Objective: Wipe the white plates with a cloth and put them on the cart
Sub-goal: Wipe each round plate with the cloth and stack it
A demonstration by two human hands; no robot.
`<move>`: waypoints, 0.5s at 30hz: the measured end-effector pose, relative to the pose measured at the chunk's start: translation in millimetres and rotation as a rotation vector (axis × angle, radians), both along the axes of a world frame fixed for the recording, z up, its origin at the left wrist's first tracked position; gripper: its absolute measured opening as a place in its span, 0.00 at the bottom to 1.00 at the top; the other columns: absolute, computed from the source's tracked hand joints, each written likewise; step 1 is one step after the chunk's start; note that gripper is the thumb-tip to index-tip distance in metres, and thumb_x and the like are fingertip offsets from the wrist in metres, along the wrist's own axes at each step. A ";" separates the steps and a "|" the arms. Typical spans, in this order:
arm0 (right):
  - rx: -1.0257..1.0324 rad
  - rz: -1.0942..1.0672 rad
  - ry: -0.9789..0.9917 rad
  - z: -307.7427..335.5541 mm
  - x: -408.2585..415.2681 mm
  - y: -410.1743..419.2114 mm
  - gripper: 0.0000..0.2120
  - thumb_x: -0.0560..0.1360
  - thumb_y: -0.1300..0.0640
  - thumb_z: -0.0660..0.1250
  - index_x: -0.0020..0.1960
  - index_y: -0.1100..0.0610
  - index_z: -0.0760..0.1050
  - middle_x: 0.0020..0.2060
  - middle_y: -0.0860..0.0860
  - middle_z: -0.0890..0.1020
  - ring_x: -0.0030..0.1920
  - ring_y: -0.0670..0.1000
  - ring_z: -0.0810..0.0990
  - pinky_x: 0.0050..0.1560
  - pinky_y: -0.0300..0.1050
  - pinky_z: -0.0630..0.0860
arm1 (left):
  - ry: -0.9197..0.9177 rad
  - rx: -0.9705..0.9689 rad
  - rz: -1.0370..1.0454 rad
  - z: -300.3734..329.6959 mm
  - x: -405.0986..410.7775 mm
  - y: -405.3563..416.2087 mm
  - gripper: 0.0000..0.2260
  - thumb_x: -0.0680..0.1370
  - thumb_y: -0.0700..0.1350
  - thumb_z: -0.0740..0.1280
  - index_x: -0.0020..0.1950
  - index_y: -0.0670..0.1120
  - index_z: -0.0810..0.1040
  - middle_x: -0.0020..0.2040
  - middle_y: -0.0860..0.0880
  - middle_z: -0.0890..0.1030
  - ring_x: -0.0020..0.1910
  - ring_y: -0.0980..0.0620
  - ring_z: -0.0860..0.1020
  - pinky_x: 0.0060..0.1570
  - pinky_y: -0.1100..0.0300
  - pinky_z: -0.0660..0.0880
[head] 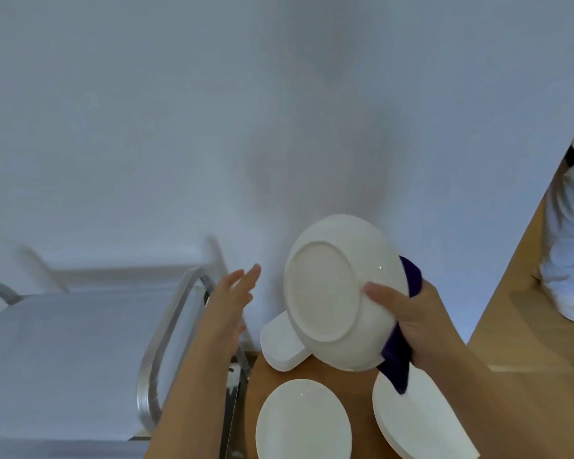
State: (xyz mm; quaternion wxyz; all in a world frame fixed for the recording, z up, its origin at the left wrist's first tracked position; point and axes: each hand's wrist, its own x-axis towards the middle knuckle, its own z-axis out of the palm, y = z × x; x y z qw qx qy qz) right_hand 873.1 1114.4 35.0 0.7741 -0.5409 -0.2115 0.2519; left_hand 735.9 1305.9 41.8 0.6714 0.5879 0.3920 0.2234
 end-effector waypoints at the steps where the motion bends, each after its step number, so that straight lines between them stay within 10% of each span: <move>1: 0.034 0.020 0.058 1.3 0.4 -2.1 0.27 0.55 0.56 0.80 0.53 0.48 0.78 0.46 0.52 0.84 0.46 0.55 0.83 0.38 0.48 0.80 | -0.005 -0.030 -0.002 -5.3 -0.4 -5.6 0.43 0.59 0.64 0.71 0.71 0.50 0.67 0.66 0.50 0.74 0.65 0.47 0.71 0.67 0.37 0.64; 7: 0.118 0.129 0.327 -14.1 -4.9 -2.3 0.10 0.62 0.52 0.71 0.43 0.45 0.83 0.45 0.53 0.85 0.42 0.55 0.84 0.33 0.47 0.80 | -0.383 -0.599 -0.062 -32.6 11.0 -28.5 0.23 0.65 0.50 0.70 0.57 0.43 0.79 0.51 0.41 0.84 0.46 0.43 0.84 0.41 0.49 0.80; 10: -0.016 0.150 0.349 -19.6 -1.7 -5.5 0.18 0.62 0.44 0.76 0.50 0.49 0.81 0.45 0.54 0.85 0.42 0.55 0.84 0.31 0.45 0.80 | -0.496 -0.580 -0.061 -32.4 9.7 -26.4 0.20 0.68 0.46 0.67 0.60 0.42 0.78 0.50 0.40 0.84 0.45 0.43 0.84 0.37 0.48 0.81; 15: -0.459 -0.089 0.336 -38.0 9.4 -8.9 0.30 0.69 0.29 0.57 0.49 0.53 0.79 0.41 0.57 0.84 0.42 0.58 0.82 0.38 0.49 0.76 | -0.473 -0.299 -0.080 -18.0 2.7 -27.9 0.20 0.70 0.50 0.67 0.59 0.44 0.78 0.50 0.41 0.84 0.46 0.43 0.84 0.38 0.49 0.82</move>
